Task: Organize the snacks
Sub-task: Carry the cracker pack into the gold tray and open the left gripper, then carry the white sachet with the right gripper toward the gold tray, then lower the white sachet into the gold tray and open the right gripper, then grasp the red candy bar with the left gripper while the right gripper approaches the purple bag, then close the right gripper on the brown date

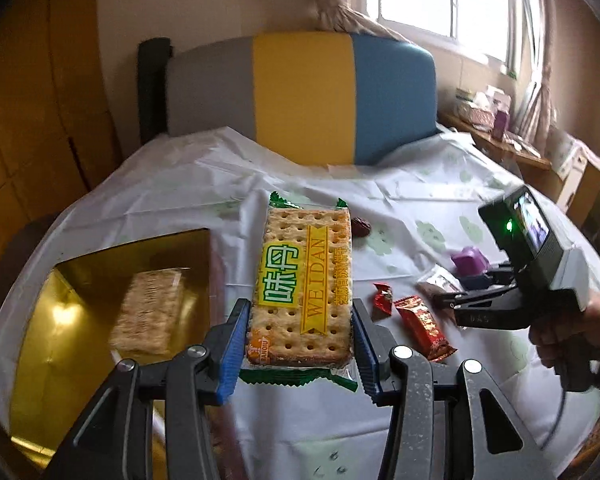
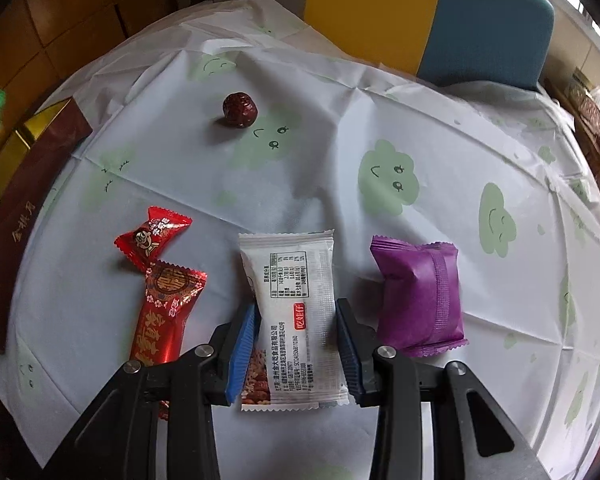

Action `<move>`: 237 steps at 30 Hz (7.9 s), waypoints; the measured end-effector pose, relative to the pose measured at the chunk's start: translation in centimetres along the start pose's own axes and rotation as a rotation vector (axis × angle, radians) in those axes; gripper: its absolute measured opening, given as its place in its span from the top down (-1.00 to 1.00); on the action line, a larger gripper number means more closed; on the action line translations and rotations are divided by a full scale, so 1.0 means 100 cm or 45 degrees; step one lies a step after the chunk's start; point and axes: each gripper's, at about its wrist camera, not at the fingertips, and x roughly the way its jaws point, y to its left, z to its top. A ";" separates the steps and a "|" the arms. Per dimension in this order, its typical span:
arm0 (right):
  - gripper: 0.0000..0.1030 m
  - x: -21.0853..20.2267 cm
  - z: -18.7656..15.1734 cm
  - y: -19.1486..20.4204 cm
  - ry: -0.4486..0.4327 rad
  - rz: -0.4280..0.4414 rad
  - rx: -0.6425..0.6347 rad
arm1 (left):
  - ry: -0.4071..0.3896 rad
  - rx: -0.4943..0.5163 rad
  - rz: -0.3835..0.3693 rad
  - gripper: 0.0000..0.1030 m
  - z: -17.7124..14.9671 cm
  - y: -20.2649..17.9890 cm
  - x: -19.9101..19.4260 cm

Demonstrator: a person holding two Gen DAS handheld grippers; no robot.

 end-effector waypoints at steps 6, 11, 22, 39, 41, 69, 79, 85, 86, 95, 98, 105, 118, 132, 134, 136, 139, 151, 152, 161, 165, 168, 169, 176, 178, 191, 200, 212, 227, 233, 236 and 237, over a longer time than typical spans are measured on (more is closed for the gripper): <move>0.24 -0.002 -0.007 0.009 -0.032 -0.022 -0.021 | -0.025 -0.079 0.063 0.05 -0.008 0.030 -0.027; 0.24 -0.003 -0.015 0.012 -0.048 -0.029 -0.021 | -0.044 -0.116 0.125 0.05 -0.014 0.055 -0.042; 0.24 -0.008 -0.023 0.013 -0.079 -0.042 -0.016 | -0.001 -0.254 0.261 0.05 -0.031 0.118 -0.043; 0.24 -0.008 -0.023 0.014 -0.074 -0.048 -0.019 | 0.128 -0.390 0.385 -0.16 -0.039 0.174 0.000; 0.24 -0.008 -0.021 0.013 -0.072 -0.046 -0.020 | 0.125 -0.376 0.382 -0.16 -0.043 0.168 -0.004; 0.24 -0.008 -0.024 0.014 -0.090 -0.072 0.018 | 0.038 -0.245 0.233 -0.28 -0.068 0.111 -0.060; 0.25 -0.008 -0.027 0.022 -0.083 -0.135 0.024 | 0.021 -0.272 0.229 -0.28 -0.072 0.122 -0.067; 0.28 -0.008 -0.018 0.032 -0.040 -0.203 0.087 | 0.017 -0.305 0.228 -0.28 -0.076 0.132 -0.070; 0.28 -0.009 -0.018 0.033 -0.039 -0.210 0.102 | 0.016 -0.310 0.229 -0.28 -0.077 0.134 -0.071; 0.29 -0.008 -0.016 0.030 -0.023 -0.234 0.222 | 0.008 -0.348 0.210 -0.28 -0.082 0.142 -0.074; 0.31 -0.015 -0.015 0.034 -0.035 -0.263 0.233 | -0.002 -0.365 0.214 -0.28 -0.084 0.146 -0.076; 0.31 -0.060 -0.009 0.056 -0.204 -0.251 0.243 | -0.001 -0.429 0.251 -0.28 -0.090 0.163 -0.077; 0.31 -0.107 0.037 0.202 -0.326 0.336 0.038 | -0.004 -0.477 0.281 -0.28 -0.097 0.180 -0.078; 0.19 -0.060 0.047 0.285 -0.183 0.378 -0.126 | 0.015 -0.501 0.283 -0.28 -0.102 0.188 -0.074; 0.19 -0.062 0.042 0.284 -0.196 0.381 -0.128 | 0.015 -0.497 0.282 -0.28 -0.102 0.187 -0.074; 0.19 -0.066 0.041 0.276 -0.211 0.398 -0.111 | 0.013 -0.495 0.282 -0.28 -0.102 0.186 -0.075; 0.19 -0.076 0.037 0.267 -0.246 0.408 -0.092 | 0.013 -0.488 0.282 -0.28 -0.100 0.184 -0.075; 0.19 -0.093 0.012 0.186 -0.301 0.251 -0.019 | 0.012 -0.420 0.276 -0.28 -0.095 0.167 -0.079; 0.19 -0.092 0.009 0.175 -0.293 0.223 -0.010 | 0.012 -0.411 0.275 -0.28 -0.094 0.165 -0.079; 0.19 -0.089 -0.011 0.082 -0.265 -0.028 0.056 | 0.018 -0.318 0.245 -0.28 -0.084 0.139 -0.076; 0.18 -0.084 -0.017 0.033 -0.267 -0.169 0.097 | 0.029 -0.253 0.213 -0.28 -0.078 0.121 -0.073; 0.19 -0.072 -0.026 -0.003 -0.224 -0.232 0.187 | 0.031 -0.198 0.185 -0.28 -0.073 0.104 -0.071; 0.19 -0.066 -0.028 -0.013 -0.194 -0.240 0.230 | 0.033 -0.182 0.169 -0.28 -0.072 0.099 -0.071; 0.19 -0.056 -0.030 -0.046 -0.077 -0.227 0.483 | 0.055 -0.048 0.074 -0.28 -0.066 0.056 -0.062; 0.19 -0.056 -0.030 -0.047 -0.059 -0.213 0.496 | 0.060 -0.033 0.042 -0.27 -0.064 0.046 -0.060; 0.19 -0.068 -0.031 -0.058 -0.086 -0.225 0.613 | 0.160 0.018 -0.187 -0.24 -0.038 -0.016 -0.014; 0.19 -0.080 -0.037 -0.085 -0.138 -0.229 0.791 | 0.296 -0.010 -0.303 -0.24 -0.026 -0.056 0.047; 0.18 -0.080 -0.033 -0.084 -0.157 -0.193 0.781 | 0.345 0.056 -0.304 -0.21 -0.009 -0.108 0.096; 0.18 -0.092 -0.048 -0.124 -0.251 -0.068 1.053 | 0.243 0.186 -0.338 0.51 -0.036 -0.101 0.085; 0.18 -0.085 -0.048 -0.118 -0.217 -0.068 1.019 | 0.181 0.253 -0.282 0.52 -0.072 -0.077 0.058; 0.19 -0.084 -0.045 -0.112 -0.221 -0.032 0.976 | 0.101 0.304 -0.264 0.52 -0.088 -0.072 0.050; 0.19 -0.084 -0.042 -0.108 -0.225 -0.023 0.948 | 0.101 0.302 -0.260 0.52 -0.089 -0.073 0.050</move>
